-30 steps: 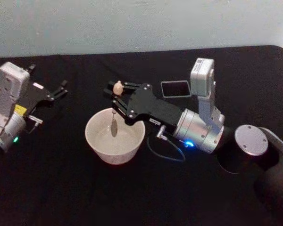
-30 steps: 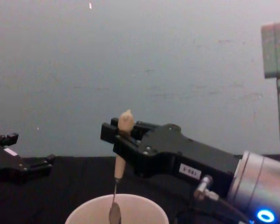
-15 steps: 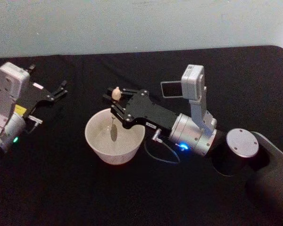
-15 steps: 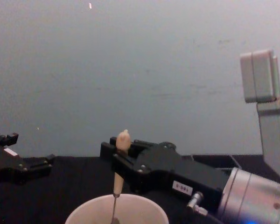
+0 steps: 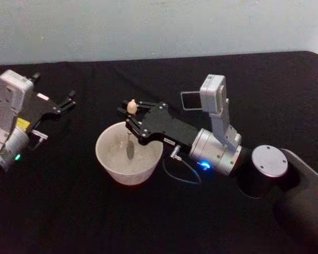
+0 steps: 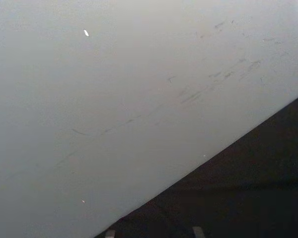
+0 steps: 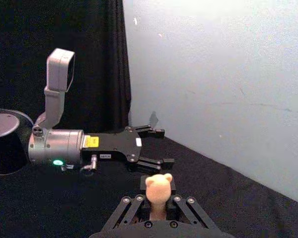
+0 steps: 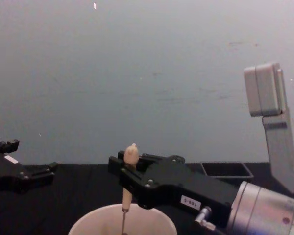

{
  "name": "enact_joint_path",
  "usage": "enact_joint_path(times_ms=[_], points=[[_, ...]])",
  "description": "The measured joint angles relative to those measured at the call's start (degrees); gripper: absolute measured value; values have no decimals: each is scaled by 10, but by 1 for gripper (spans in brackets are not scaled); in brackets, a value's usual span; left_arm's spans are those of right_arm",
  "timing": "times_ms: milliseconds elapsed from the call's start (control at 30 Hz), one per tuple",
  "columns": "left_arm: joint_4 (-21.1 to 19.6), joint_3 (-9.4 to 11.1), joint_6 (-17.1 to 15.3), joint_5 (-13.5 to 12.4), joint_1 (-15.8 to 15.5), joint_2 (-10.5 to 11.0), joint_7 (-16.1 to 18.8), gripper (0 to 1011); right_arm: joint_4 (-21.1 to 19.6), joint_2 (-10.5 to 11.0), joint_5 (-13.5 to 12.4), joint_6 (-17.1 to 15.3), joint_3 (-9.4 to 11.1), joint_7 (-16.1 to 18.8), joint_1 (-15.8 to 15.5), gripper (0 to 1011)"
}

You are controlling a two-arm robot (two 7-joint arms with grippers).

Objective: Pick up the stirring spoon with one hand, stir inside the cup, then place it back in its original position.

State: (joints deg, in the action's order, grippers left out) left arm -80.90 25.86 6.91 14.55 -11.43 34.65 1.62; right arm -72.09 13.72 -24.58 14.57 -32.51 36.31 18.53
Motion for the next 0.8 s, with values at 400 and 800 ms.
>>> enact_joint_path(times_ms=[400, 800], points=[[0, 0, 0, 0, 0, 0, 0, 1001, 8, -3, 10, -2, 3, -5, 1, 164], [0, 0, 0, 0, 0, 0, 0, 1001, -1, 4, 12, -5, 11, -8, -7, 164]])
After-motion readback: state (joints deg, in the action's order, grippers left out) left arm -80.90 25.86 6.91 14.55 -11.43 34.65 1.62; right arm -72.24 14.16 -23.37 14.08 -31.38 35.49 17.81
